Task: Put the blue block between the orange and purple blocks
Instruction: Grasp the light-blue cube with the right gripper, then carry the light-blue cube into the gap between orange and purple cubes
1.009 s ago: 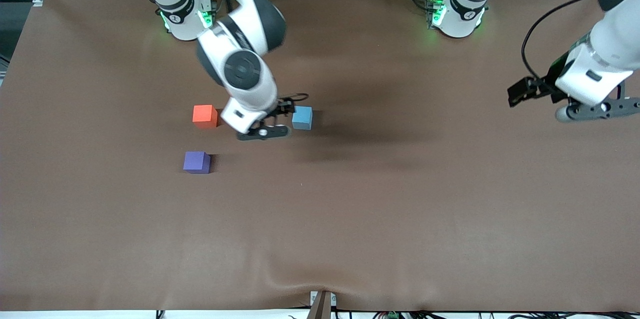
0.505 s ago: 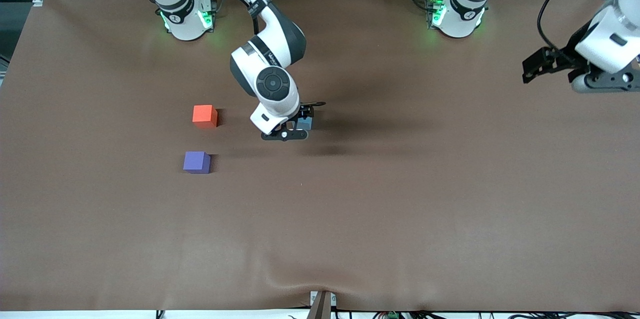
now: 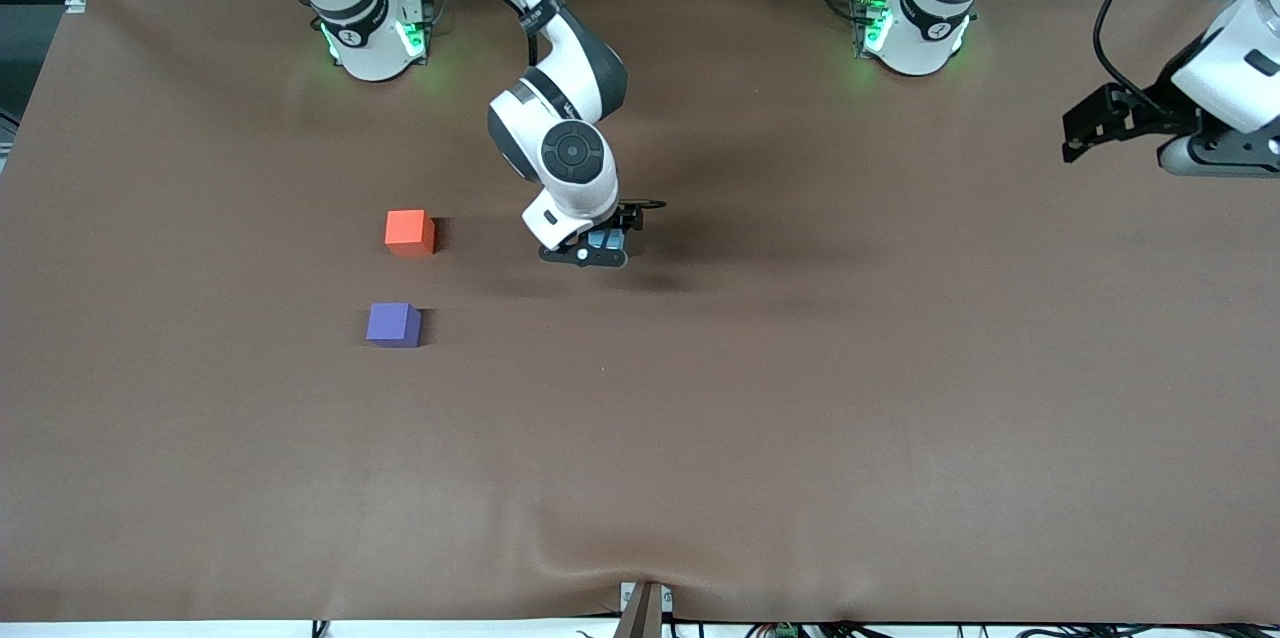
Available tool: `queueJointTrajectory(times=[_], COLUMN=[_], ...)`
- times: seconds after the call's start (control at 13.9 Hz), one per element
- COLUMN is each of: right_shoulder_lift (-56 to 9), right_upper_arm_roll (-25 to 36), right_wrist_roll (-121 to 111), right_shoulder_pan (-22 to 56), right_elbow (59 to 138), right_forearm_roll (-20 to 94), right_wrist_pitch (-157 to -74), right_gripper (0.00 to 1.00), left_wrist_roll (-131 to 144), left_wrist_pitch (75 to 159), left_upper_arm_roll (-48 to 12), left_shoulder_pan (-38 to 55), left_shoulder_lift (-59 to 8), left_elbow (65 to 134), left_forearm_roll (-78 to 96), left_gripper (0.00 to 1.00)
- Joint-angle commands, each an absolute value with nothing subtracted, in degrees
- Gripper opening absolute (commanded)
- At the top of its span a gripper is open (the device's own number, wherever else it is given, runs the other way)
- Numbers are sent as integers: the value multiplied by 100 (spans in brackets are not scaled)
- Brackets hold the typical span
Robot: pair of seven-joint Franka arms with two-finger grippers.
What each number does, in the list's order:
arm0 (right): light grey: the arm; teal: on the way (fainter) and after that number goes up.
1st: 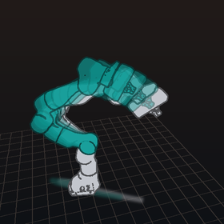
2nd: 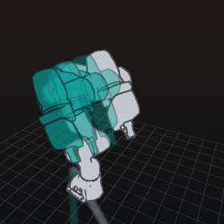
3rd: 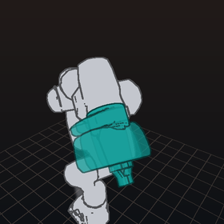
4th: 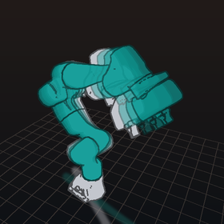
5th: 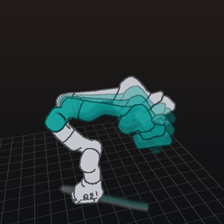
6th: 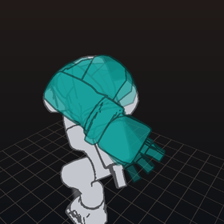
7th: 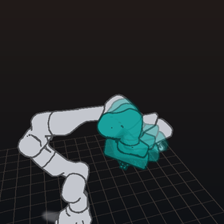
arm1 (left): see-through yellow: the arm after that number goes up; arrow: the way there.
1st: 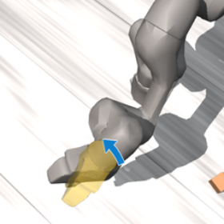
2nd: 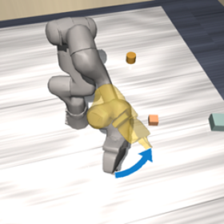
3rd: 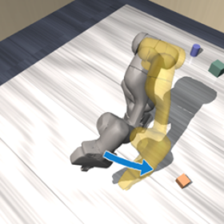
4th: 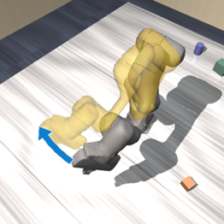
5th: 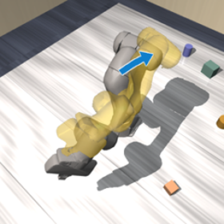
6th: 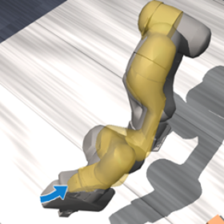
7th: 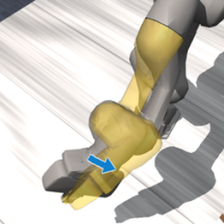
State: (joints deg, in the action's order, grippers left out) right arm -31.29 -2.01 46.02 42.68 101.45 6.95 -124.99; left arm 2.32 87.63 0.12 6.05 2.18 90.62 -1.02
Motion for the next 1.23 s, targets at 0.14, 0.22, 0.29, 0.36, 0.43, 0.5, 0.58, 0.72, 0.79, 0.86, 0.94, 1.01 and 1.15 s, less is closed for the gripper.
queueJointTrajectory(times=[0.14,0.22,0.29,0.36,0.43,0.5,0.58,0.72,0.79,0.86,0.94,1.01,1.15], right_shoulder_lift=[-3340,-3340,-3340,-3340,-3340,-3322,-3279,-2973,-2849,-2665,-2437,-2208,-1769], right_upper_arm_roll=[-123,-123,-123,-123,-123,-123,-114,-88,-62,-62,-62,-62,-53], right_wrist_roll=[4904,4896,4896,4896,4896,4887,4861,4782,4764,4564,4213,3836,3482], right_shoulder_pan=[4535,4544,4553,4544,4544,4535,4509,4378,4194,4027,3834,3528,2974], right_elbow=[10151,10151,10151,10151,10151,10125,10081,9994,9880,9835,9826,9835,9870], right_forearm_roll=[712,695,660,572,528,527,519,519,519,519,527,536,519], right_wrist_pitch=[-12779,-12779,-12779,-12779,-12762,-12736,-12701,-12290,-11878,-11509,-11270,-10920,-10207], right_gripper=[74,66,58,37,15,1,0,0,0,0,0,0,0], left_wrist_roll=[149,149,158,158,167,176,176,193,202,202,211,211,229], left_wrist_pitch=[8991,8991,8991,8991,8991,9009,9017,9018,9018,9018,9009,9009,9009], left_upper_arm_roll=[-18,-26,-26,-26,-26,-18,-18,-26,-44,-61,-62,-70,-70], left_shoulder_pan=[440,439,439,439,431,405,378,404,413,413,413,413,422], left_shoulder_lift=[97,105,105,97,97,88,88,79,70,70,79,88,97], left_elbow=[9017,9018,9009,9000,9009,9009,8991,9017,9026,9035,9035,9035,9035], left_forearm_roll=[-176,-184,-185,-185,-150,-71,34,-8,-26,-26,-26,-26,-26], left_gripper=[100,100,100,100,100,100,100,100,100,100,100,100,100])
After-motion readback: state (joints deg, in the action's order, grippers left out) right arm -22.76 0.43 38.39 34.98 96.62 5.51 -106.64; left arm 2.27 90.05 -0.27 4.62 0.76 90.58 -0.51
